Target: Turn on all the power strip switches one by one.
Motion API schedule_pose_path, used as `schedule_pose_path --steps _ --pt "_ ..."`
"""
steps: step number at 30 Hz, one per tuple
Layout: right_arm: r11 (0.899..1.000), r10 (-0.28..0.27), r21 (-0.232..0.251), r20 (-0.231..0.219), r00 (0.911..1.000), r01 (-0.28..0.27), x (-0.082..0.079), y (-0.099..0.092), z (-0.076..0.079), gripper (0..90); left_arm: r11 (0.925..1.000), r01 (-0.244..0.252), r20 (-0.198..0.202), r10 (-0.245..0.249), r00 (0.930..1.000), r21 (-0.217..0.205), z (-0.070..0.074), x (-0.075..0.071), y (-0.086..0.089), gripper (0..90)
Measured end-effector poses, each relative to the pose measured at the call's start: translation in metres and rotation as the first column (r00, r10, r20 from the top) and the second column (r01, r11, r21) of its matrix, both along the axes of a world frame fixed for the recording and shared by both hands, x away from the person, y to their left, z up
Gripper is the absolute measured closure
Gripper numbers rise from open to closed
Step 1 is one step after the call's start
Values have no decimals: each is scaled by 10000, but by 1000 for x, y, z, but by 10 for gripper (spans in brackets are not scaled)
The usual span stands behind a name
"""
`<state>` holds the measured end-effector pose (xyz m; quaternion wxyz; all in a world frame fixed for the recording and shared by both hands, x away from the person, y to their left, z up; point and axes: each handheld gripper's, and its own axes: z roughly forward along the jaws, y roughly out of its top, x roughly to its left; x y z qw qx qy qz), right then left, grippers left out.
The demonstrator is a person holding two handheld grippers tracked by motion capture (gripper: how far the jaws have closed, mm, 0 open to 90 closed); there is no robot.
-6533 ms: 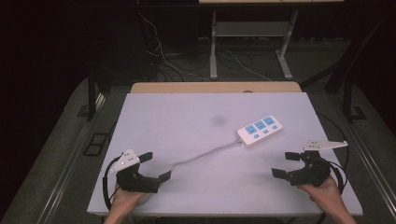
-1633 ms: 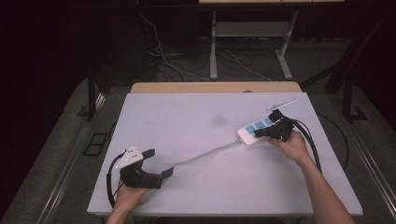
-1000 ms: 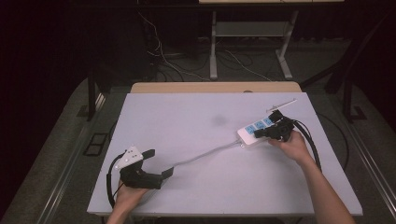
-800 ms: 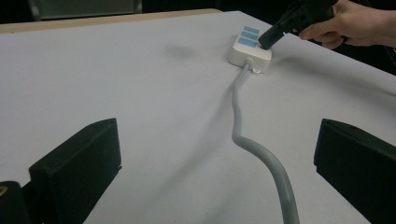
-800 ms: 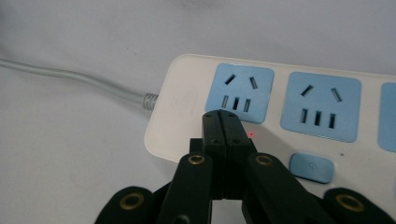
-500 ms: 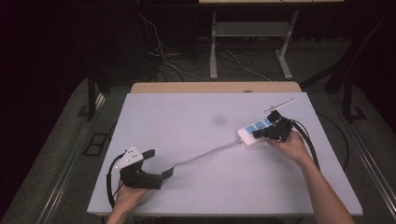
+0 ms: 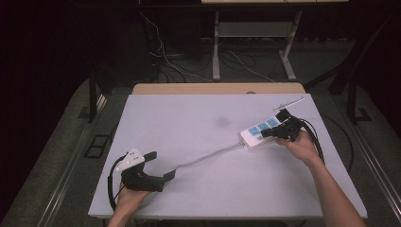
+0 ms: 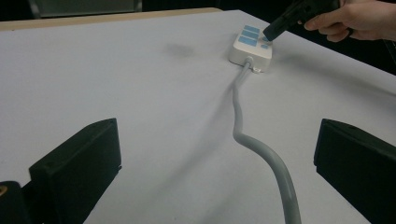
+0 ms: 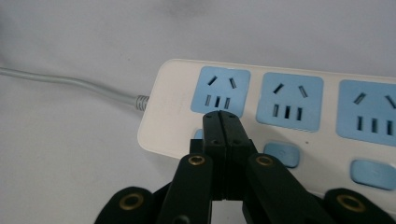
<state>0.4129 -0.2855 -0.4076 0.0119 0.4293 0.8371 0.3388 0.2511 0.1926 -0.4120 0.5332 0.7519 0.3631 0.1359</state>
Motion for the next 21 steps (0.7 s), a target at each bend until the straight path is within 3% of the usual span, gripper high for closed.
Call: schedule_pose_path --steps 21 --pt "9989 -328 -321 344 9989 339 5 -21 20 900 10000 53 -40 -53 10000 76 0 -1 0 0"
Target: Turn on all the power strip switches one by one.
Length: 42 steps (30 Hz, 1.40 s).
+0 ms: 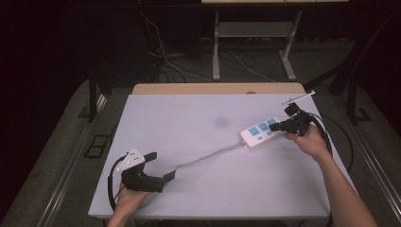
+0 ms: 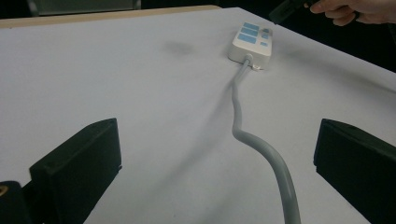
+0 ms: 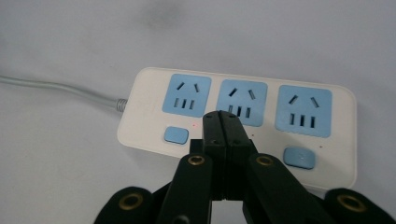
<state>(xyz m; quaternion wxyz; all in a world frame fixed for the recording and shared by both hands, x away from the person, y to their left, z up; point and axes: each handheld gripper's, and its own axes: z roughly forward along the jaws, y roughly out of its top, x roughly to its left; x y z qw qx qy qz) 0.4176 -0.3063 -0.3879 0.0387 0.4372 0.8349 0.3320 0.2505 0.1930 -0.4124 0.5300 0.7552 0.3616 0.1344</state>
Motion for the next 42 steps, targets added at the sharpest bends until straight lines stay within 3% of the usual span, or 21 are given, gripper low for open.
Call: schedule_pose_path --steps 15,42 --pt "9997 -84 -218 -402 9992 75 13 -2 -18 900 10000 -27 24 27 10000 29 0 0 0 0" --pt "9998 3 -201 -446 9990 -12 14 1 -24 900 9999 -3 1 3 10000 123 0 0 -1 0"
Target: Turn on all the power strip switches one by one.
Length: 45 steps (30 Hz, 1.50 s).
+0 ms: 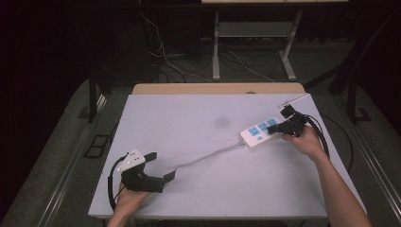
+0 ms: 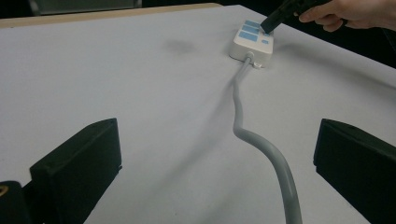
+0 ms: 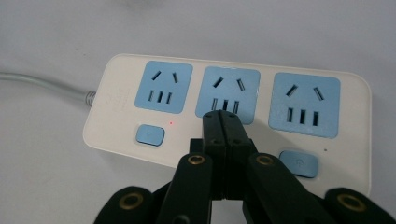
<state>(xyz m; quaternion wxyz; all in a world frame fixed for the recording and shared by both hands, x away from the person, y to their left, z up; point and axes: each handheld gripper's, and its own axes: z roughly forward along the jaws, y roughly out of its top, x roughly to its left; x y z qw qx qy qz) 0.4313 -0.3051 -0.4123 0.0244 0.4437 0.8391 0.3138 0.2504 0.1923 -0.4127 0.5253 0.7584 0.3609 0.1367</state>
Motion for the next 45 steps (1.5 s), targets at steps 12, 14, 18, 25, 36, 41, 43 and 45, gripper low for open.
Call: schedule_pose_path --steps 12,14,18,25,36,41,43,45 --pt "9996 80 -280 251 9997 -73 -3 3 -1 900 9999 76 -13 -76 10000 94 0 0 -2 0" --pt "9995 59 -301 226 9997 -52 -3 3 -1 900 9999 77 -6 -77 10000 114 0 0 -2 0" --pt "9994 15 -339 234 9997 -7 -2 4 -2 900 9998 90 1 -90 10000 160 0 0 -2 0" --pt "9997 36 -235 230 9997 -30 -1 4 -2 900 9999 59 -32 -59 10000 125 0 0 -1 0" --pt "9996 -68 -285 180 9998 73 -2 6 1 900 9999 85 -55 -85 9999 85 0 0 -1 0" --pt "10000 -5 5 128 9999 5 -2 6 5 900 10000 75 -42 -75 10000 44 0 0 -1 0" --pt "10000 9 57 171 9999 -10 -2 5 8 900 9999 90 -51 -90 9999 69 0 0 -1 0" --pt "10000 23 81 221 9998 -24 -2 3 12 900 9999 96 -60 -96 9999 75 0 0 -1 0"
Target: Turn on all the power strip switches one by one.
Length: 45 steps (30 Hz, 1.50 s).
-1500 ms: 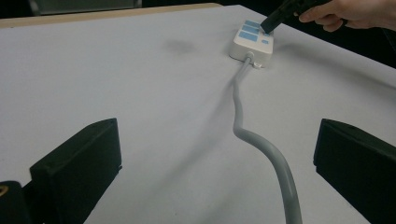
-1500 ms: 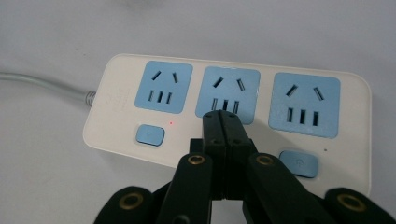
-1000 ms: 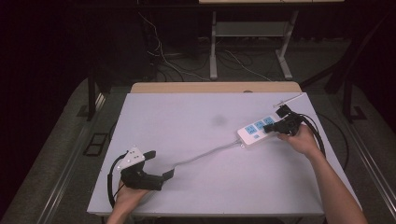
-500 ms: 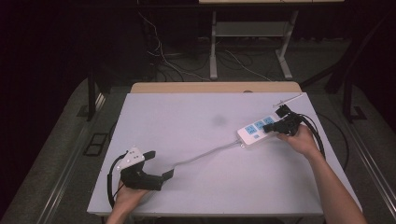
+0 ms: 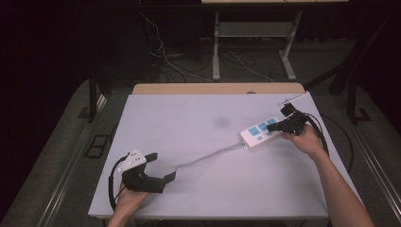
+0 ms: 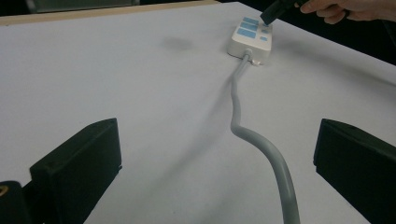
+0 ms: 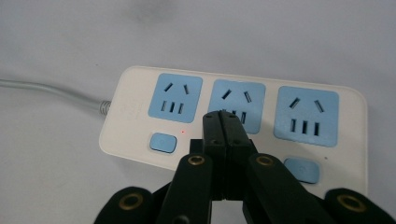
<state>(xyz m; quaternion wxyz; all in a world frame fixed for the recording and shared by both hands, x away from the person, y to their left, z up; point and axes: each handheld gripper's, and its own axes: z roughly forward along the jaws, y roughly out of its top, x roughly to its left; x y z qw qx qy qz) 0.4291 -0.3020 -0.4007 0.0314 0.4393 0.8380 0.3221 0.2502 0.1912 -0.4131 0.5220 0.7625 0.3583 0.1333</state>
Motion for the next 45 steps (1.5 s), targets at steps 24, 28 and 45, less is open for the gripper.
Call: schedule_pose_path --steps 24,28,45 --pt "9970 -730 291 529 9959 715 5 -40 40 900 10000 35 -22 -35 10000 -3 -1 0 -1 0" --pt "9955 -889 361 514 9947 871 10 -47 39 900 10000 12 -2 -12 10000 7 -1 0 -1 0" --pt "9969 -721 321 -43 9974 722 25 -49 17 899 10000 -78 13 78 10000 20 0 0 0 0"
